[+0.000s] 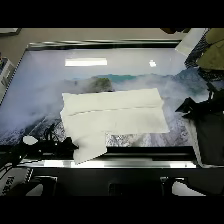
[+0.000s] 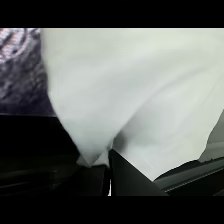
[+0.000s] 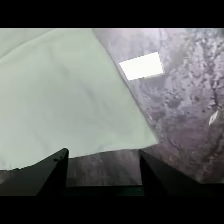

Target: Fold the clothes and pants, and hang the long-sleeved shirts on hangers.

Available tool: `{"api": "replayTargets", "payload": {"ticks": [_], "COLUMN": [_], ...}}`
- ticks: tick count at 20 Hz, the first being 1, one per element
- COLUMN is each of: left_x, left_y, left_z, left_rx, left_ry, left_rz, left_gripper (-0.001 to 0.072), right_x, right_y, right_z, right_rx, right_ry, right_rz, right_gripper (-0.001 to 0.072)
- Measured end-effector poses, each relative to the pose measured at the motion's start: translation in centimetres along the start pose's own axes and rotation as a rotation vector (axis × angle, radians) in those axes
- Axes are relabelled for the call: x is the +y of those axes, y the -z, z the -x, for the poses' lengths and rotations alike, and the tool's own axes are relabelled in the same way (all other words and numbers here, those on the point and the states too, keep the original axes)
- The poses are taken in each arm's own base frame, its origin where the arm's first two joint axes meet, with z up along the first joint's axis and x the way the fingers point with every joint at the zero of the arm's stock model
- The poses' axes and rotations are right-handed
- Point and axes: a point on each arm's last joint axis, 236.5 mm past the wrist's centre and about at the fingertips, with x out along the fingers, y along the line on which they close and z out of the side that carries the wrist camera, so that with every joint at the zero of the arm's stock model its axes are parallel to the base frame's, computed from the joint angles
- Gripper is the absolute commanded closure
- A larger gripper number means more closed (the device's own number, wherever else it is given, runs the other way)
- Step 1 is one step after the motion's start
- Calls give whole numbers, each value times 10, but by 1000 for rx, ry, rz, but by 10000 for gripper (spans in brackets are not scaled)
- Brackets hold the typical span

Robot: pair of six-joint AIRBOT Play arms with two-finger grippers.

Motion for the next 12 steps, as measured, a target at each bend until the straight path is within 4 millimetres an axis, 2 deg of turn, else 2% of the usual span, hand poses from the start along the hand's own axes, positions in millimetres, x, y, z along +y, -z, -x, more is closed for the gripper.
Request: {"api": "replayTargets", "payload": {"ticks": [6, 12], "left_x": [0, 0], "left_y": [5, 7], "left_z": [0, 0], "left_rx": [19, 27], "left_ry": [-1, -1], "left_rz": [-5, -8], "left_gripper": [693, 693], "right_x": [-50, -57], "right_y": [28, 50], "right_z": [-35, -81], "right_rx": [170, 244], "right_ry": [27, -56], "right_rz": [-123, -179], "right_gripper": [162, 163]}}
